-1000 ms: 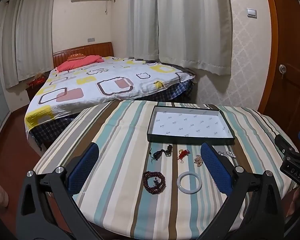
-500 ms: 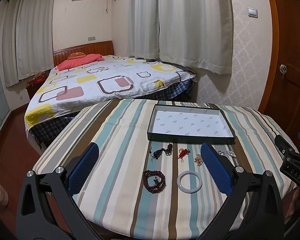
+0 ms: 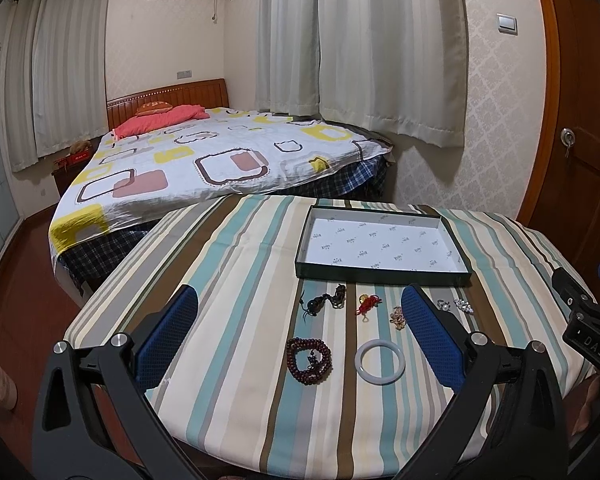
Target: Organize jewelry
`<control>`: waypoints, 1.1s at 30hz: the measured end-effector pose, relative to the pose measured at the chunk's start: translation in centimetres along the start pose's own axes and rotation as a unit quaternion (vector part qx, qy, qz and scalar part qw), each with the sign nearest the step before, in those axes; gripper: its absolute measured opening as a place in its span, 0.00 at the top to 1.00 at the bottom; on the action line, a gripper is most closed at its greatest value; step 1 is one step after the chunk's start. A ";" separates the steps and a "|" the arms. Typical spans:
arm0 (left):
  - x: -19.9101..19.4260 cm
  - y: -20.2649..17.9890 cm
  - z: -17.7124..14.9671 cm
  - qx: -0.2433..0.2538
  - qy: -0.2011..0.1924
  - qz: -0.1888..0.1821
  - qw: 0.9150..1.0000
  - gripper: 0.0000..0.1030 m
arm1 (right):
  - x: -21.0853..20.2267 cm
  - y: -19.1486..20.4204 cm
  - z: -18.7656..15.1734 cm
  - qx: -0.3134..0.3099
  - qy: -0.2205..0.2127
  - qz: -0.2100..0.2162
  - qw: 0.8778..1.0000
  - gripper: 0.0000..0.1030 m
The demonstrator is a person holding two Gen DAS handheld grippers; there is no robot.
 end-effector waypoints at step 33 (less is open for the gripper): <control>0.1 0.1 -0.1 -0.002 0.004 -0.002 1.000 0.04 | 0.0 0.0 0.0 0.001 0.000 0.000 1.000 0.05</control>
Point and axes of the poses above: each gripper's, at about its wrist camera, not at the fingertips, and x roughly the way its jaws point, y to its left, z to its top, the point moved 6 cm from there along x, roughly the way its jaws point, and after that the axes turned 12 degrees about x, right-handed, at the moved point
